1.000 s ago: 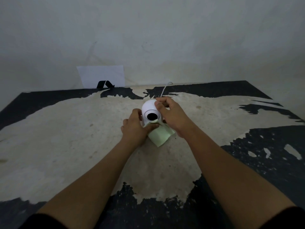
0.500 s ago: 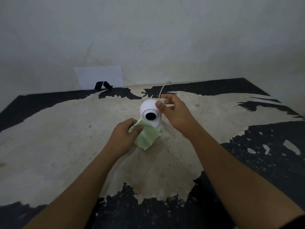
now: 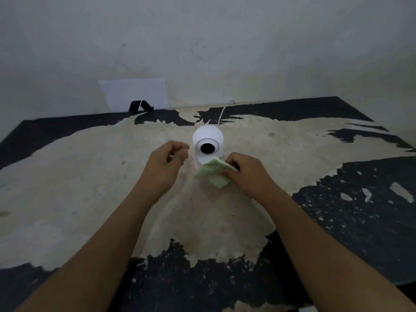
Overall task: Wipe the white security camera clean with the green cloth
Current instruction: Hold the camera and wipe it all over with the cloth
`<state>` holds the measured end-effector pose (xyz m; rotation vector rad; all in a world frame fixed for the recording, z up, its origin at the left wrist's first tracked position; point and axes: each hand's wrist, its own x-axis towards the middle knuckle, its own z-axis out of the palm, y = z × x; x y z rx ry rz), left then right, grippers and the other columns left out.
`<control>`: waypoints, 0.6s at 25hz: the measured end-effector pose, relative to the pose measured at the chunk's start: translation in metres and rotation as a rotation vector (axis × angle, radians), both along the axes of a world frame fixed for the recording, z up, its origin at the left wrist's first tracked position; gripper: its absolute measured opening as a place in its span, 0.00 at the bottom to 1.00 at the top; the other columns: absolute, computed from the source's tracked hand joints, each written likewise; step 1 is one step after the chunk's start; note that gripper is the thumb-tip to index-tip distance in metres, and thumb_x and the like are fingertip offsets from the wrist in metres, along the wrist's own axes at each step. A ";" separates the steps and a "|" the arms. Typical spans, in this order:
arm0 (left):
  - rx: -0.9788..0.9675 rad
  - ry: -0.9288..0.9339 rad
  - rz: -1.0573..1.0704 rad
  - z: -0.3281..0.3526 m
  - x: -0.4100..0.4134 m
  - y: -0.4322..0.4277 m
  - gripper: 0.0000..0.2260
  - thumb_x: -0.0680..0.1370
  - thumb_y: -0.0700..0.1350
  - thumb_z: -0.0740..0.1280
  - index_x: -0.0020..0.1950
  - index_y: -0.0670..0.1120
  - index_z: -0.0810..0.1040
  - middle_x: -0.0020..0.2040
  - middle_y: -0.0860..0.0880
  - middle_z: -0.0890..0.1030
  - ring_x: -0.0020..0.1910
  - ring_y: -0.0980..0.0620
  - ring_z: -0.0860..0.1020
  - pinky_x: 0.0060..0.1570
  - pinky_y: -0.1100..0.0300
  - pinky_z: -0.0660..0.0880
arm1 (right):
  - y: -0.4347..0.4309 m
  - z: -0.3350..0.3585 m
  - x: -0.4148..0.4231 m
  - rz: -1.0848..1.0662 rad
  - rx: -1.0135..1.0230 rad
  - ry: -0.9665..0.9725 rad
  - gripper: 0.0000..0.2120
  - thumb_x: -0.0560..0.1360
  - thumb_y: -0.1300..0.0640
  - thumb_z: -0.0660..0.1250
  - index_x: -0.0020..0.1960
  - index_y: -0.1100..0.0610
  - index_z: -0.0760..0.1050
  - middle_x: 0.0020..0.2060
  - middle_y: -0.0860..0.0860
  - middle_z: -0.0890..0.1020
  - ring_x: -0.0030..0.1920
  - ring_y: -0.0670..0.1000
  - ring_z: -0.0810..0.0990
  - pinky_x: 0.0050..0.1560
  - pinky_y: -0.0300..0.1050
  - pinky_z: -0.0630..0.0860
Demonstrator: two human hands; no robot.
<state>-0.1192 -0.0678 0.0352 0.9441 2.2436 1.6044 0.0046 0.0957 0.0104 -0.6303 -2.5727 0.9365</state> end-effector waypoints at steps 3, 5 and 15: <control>0.089 -0.023 -0.039 0.015 -0.016 0.024 0.10 0.79 0.48 0.59 0.59 0.57 0.75 0.54 0.52 0.79 0.53 0.54 0.77 0.53 0.57 0.74 | 0.012 -0.004 -0.013 -0.063 -0.056 0.048 0.07 0.70 0.53 0.70 0.41 0.55 0.74 0.34 0.49 0.77 0.34 0.47 0.72 0.33 0.41 0.68; 0.081 -0.087 -0.113 0.020 -0.022 0.040 0.11 0.80 0.50 0.58 0.59 0.60 0.75 0.59 0.53 0.77 0.58 0.51 0.75 0.58 0.52 0.74 | 0.017 -0.004 -0.020 -0.088 -0.151 0.073 0.12 0.68 0.53 0.73 0.47 0.54 0.73 0.36 0.46 0.76 0.34 0.44 0.73 0.29 0.32 0.68; 0.085 -0.097 -0.185 0.013 -0.030 0.049 0.10 0.78 0.45 0.61 0.53 0.56 0.79 0.52 0.55 0.78 0.57 0.51 0.77 0.57 0.50 0.77 | -0.018 -0.023 -0.048 -0.245 -0.008 0.018 0.45 0.61 0.38 0.75 0.69 0.52 0.60 0.61 0.55 0.75 0.59 0.59 0.74 0.58 0.57 0.70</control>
